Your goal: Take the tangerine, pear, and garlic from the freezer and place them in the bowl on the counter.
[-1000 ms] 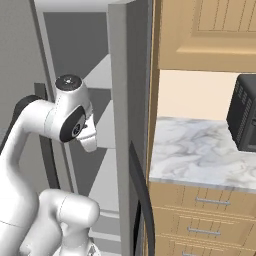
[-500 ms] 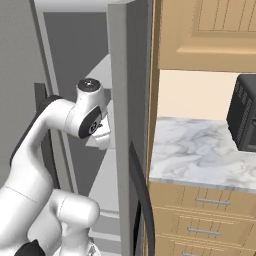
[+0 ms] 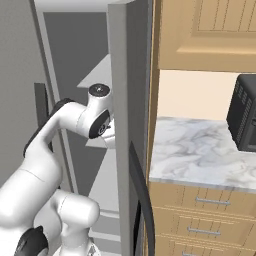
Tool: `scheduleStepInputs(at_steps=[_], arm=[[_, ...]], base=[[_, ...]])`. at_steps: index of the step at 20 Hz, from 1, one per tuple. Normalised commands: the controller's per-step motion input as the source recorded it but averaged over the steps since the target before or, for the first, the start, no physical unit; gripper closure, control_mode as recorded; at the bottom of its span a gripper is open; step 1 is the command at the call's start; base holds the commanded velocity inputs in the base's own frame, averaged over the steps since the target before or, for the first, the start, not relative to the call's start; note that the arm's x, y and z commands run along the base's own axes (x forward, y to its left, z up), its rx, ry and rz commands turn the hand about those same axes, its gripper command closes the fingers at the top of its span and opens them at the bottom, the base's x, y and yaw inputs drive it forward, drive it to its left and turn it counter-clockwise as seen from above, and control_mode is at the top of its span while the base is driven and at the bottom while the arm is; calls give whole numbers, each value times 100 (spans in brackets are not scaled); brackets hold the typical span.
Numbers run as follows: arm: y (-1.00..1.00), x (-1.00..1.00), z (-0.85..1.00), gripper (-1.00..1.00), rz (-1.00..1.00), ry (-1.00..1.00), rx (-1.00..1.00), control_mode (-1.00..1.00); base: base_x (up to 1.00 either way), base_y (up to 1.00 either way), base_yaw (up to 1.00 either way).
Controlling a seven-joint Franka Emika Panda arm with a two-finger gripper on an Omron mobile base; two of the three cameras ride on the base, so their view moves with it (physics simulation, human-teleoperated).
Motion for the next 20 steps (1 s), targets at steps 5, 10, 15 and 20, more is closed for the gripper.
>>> scheduleStepInputs(at_steps=[5, 10, 15, 20], arm=[[-13, 42, -26, -100, 0, 0, 0, -100], [-5, 45, -25, -100, 0, 0, 0, -100], [-4, 49, -14, -100, 0, 0, 3, -100], [-4, 42, -8, -100, 0, 0, 3, -100]], base=[[0, 0, 0], [0, 0, 0], [0, 0, 0], [0, 0, 0]])
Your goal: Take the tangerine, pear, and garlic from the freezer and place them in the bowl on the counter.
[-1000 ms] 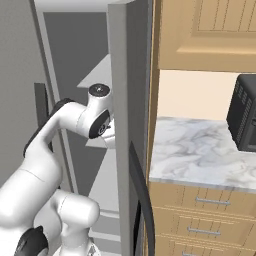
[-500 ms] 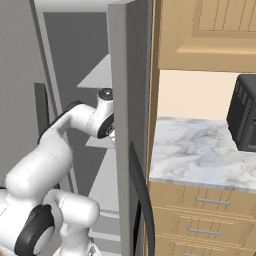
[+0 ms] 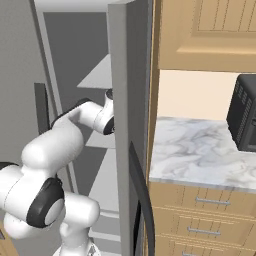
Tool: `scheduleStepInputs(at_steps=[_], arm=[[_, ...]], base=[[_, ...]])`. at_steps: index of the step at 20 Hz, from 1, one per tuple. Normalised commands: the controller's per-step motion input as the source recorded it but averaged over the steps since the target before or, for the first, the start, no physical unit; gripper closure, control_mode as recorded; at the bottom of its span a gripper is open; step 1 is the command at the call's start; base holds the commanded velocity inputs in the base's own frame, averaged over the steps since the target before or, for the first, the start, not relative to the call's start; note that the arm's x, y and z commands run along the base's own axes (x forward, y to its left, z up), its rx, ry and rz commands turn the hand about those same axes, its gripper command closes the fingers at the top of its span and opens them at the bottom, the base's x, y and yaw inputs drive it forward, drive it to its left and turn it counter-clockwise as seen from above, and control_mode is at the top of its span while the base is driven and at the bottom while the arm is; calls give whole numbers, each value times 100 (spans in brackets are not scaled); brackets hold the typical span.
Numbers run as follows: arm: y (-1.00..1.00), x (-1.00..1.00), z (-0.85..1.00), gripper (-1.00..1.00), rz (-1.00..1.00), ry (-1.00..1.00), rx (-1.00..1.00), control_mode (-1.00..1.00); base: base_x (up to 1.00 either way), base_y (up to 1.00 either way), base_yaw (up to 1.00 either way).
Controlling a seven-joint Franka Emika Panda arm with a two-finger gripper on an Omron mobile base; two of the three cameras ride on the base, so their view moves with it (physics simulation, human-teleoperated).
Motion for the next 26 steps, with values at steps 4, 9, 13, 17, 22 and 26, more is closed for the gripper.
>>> scheduleStepInputs(at_steps=[4, 9, 13, 17, 22, 26], arm=[[-3, 29, -33, -100, 0, 0, 3, -100], [0, 21, -32, -100, 0, 0, 3, -100], [0, 37, -15, -100, 0, 5, 2, -100], [0, 31, -10, -100, 0, 1, 1, -100], [0, 28, 0, -100, 0, 0, 0, -100], [0, 42, -16, -100, 0, 0, 0, -100]], base=[[0, 0, 0], [0, 0, 0], [0, 0, 0], [0, 0, 0], [0, 0, 0], [0, 0, 0]])
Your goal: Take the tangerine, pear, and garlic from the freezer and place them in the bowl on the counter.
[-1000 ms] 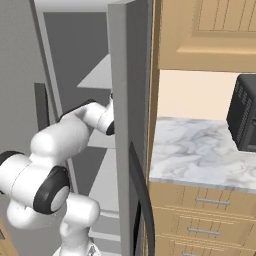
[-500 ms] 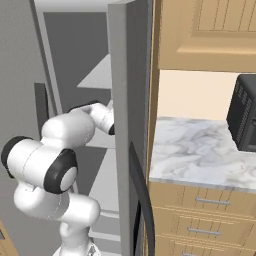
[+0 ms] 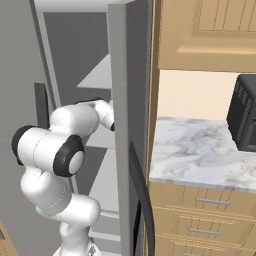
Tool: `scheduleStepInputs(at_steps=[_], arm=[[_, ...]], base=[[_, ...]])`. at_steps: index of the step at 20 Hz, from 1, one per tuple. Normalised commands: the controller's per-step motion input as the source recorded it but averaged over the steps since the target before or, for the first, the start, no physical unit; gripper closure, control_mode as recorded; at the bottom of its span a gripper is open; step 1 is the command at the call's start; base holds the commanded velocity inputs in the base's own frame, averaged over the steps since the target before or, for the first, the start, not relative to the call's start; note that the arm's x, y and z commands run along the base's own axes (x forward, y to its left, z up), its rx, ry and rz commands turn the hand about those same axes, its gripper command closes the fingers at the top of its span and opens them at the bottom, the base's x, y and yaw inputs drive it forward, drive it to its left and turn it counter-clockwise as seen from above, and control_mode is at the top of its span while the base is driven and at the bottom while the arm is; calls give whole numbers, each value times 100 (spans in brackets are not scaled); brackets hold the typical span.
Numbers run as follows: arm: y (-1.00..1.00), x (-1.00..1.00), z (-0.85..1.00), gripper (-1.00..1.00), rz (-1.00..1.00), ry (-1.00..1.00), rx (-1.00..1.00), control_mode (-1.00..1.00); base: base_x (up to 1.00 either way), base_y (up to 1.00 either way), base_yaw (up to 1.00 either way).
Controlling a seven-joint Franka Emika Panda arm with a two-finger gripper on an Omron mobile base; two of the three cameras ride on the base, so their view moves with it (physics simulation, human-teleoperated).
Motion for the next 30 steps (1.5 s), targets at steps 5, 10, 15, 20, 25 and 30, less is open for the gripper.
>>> scheduleStepInputs(at_steps=[5, 10, 15, 20, 25, 30], arm=[[-3, 33, -29, -100, 0, 2, 0, -100], [0, 6, -64, -100, 4, 14, 1, -100], [0, 0, -66, -100, 11, 11, 2, -100], [12, -16, -87, 100, 10, 1, 1, -100], [18, -36, -100, 100, 11, 0, 0, -100], [26, -63, -90, 100, 8, -3, 0, -100]], base=[[0, 0, 0], [0, 0, 0], [0, 0, 0], [0, 0, 0], [0, 0, 0], [0, 0, 0]])
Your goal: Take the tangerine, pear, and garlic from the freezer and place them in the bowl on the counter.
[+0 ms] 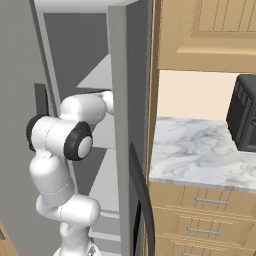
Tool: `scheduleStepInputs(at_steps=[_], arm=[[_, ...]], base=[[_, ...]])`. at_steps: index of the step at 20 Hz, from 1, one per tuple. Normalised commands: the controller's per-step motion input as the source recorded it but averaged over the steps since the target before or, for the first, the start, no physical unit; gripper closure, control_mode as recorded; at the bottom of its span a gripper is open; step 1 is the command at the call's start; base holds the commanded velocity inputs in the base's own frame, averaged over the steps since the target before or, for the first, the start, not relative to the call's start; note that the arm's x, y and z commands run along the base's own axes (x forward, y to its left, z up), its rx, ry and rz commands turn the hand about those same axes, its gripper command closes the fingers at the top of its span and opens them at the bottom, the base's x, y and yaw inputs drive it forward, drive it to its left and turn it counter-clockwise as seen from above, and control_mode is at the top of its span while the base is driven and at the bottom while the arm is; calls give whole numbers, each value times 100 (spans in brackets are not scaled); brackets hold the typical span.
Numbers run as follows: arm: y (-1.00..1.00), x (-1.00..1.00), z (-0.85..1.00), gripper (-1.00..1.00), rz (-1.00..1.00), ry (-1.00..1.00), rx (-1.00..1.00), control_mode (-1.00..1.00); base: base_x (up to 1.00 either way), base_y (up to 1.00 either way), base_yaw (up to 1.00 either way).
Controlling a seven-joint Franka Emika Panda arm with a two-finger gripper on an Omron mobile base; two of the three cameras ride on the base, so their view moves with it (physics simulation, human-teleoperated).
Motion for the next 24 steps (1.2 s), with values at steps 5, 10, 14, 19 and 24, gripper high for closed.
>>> scheduleStepInputs(at_steps=[5, 10, 14, 19, 24], arm=[[37, -94, -30, 100, 1, -15, 0, -100], [21, -88, 18, 100, 0, -8, 0, -100], [0, -98, 19, 100, 0, -5, -1, -100], [0, -91, 57, 100, 0, 0, 0, -100], [0, -86, 79, 100, 0, 0, -1, -100]], base=[[0, 0, 0], [0, 0, 0], [0, 0, 0], [0, 0, 0], [0, 0, 0]])
